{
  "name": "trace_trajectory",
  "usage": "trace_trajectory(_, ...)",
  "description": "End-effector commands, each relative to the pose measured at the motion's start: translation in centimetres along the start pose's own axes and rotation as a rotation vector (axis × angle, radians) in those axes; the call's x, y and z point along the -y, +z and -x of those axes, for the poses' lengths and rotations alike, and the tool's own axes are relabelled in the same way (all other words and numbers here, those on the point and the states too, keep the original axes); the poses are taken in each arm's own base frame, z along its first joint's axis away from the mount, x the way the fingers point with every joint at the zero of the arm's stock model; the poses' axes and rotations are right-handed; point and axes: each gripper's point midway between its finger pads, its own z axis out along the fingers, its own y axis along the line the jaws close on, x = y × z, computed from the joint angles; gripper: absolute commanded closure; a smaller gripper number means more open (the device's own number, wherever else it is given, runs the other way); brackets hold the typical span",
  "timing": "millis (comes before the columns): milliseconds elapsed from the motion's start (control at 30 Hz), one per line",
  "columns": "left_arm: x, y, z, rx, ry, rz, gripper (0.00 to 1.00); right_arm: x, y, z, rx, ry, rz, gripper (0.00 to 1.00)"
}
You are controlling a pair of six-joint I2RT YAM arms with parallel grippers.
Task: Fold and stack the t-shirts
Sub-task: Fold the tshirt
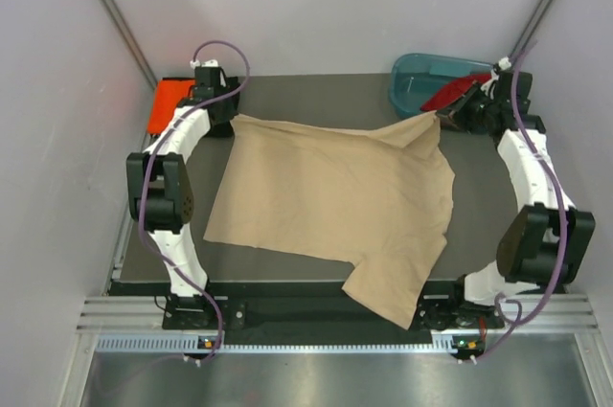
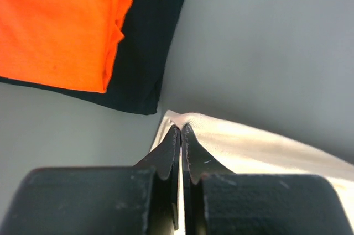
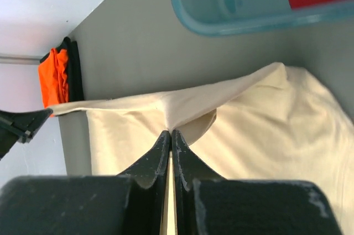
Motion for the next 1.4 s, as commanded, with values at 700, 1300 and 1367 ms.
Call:
trace_trajectory(700,-0.5,-2.2,-3.9,-0.228,0.067,-0.057,1.0,3.6,-9.4,-9.6,-0.102,0.116,-0.199,1.0)
trace_trajectory(1300,-4.3,-0.9,-8.4,-0.378,0.086,0.086,1.0,5.4,-10.0,-12.2,-0.227,0.066,-0.267,1.0)
trace_trajectory(1367,-4.2,-0.7,-8.6,-0.382,0.086,0.082,1.0,6.1,-9.7,-13.0,-0.264,0.069,-0.277,1.0)
